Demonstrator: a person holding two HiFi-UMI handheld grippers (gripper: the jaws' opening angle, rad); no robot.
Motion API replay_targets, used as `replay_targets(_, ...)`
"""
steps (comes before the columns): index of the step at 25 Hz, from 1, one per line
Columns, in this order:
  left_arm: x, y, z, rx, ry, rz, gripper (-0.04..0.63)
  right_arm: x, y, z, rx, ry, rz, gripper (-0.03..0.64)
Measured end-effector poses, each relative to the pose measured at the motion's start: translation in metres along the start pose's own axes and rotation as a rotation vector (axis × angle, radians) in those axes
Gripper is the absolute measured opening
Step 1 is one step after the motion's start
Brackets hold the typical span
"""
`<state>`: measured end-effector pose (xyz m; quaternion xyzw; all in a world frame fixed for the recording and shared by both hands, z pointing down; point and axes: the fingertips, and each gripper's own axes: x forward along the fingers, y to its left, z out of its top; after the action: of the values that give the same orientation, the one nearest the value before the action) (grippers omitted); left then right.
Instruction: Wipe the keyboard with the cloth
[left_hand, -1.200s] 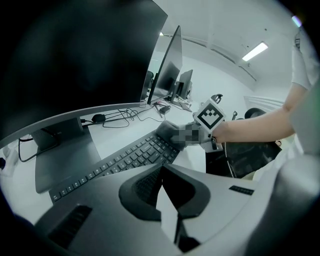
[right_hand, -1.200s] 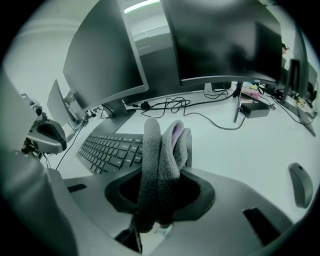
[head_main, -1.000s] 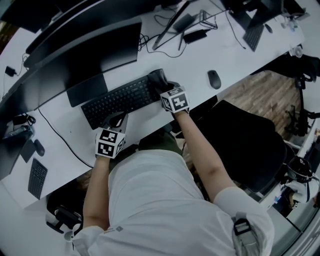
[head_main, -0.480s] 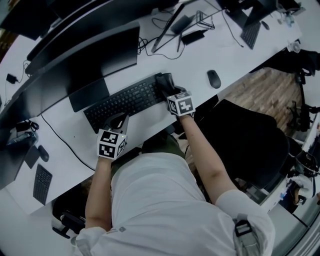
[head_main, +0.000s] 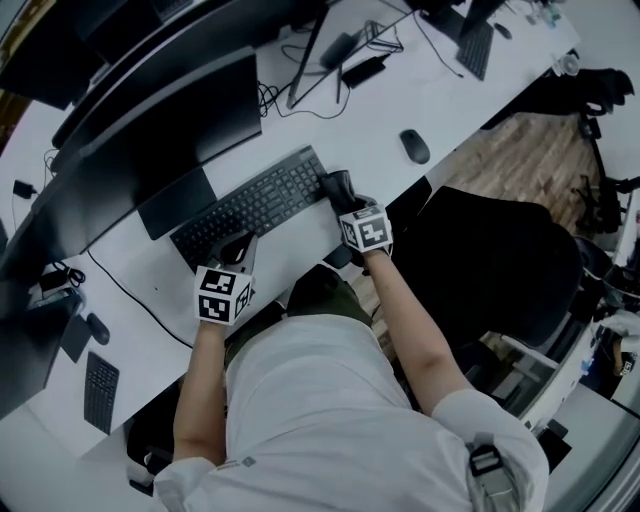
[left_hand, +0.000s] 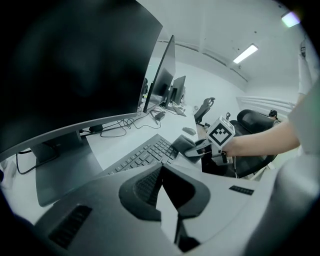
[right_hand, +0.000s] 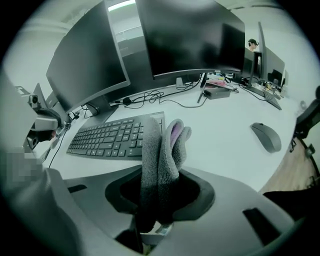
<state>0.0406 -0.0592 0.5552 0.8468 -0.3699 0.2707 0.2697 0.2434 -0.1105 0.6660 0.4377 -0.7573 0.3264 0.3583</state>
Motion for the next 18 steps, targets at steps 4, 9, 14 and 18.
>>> replay_targets(4,-0.008,-0.005,0.003,0.021,-0.022,-0.021,-0.002,-0.020,0.005,-0.011,0.029,-0.031,-0.031,0.135)
replay_targets(9,-0.037,-0.008,0.026,0.043,-0.139,-0.029,-0.002,-0.064,0.023,-0.003,0.037,-0.132,-0.066,0.135)
replay_targets(14,-0.074,-0.011,0.044,0.062,-0.259,-0.066,-0.002,-0.117,0.056,0.022,0.014,-0.280,-0.089,0.136)
replay_targets(18,-0.102,-0.009,0.060,0.054,-0.379,-0.085,-0.002,-0.156,0.089,0.040,-0.022,-0.396,-0.102,0.137)
